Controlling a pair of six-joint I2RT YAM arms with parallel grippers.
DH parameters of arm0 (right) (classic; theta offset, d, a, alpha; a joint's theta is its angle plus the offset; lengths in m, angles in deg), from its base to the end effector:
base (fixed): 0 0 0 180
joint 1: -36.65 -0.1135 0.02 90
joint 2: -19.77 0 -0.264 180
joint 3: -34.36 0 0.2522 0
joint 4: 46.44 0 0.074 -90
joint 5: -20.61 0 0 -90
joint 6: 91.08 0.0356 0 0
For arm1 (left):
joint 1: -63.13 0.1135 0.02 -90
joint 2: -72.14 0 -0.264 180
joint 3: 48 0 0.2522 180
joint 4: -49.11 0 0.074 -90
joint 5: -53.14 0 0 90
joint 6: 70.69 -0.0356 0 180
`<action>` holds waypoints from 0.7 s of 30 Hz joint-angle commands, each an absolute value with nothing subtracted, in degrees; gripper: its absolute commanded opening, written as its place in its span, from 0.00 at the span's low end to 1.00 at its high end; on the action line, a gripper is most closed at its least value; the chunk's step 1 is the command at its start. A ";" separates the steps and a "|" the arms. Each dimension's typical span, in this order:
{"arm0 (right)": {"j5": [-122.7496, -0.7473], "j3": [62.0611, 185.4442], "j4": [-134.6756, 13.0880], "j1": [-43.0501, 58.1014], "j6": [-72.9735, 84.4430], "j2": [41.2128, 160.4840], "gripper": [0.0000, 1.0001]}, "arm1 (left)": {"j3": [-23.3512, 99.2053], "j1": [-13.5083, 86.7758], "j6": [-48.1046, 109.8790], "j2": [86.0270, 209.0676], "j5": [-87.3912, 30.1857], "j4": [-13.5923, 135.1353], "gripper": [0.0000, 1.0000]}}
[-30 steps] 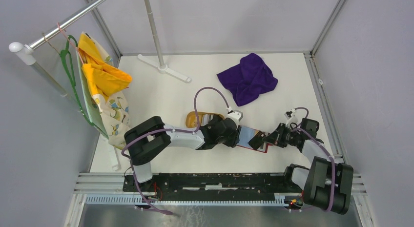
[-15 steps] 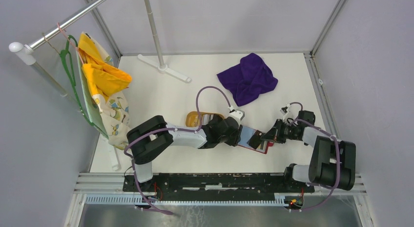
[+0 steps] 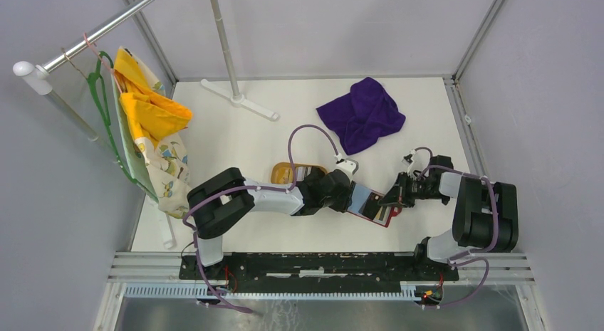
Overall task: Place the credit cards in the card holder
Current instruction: Insert the credit card into the card holder.
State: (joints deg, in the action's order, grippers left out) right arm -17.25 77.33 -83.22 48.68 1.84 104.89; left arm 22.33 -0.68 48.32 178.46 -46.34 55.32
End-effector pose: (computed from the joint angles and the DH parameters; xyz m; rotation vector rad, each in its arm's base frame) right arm 0.2043 -0.0148 0.1132 0.2169 2.6048 1.2533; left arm 0.1726 -0.3376 0.1454 0.6281 2.2967 -0.6277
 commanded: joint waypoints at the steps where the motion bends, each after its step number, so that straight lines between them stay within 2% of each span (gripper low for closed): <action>1: -19.24 79.20 -85.33 48.22 -0.50 107.83 0.00 | 24.21 -0.69 45.63 179.78 -46.28 54.97 0.41; 21: -11.39 85.31 -86.56 47.03 -5.95 116.40 0.00 | 25.12 -0.72 45.48 179.76 -45.86 55.65 0.41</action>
State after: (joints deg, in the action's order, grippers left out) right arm -12.33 82.77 -86.09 48.09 -1.94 114.46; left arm 22.86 -0.70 47.67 178.51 -46.19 56.33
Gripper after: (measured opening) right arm 0.007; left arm 0.414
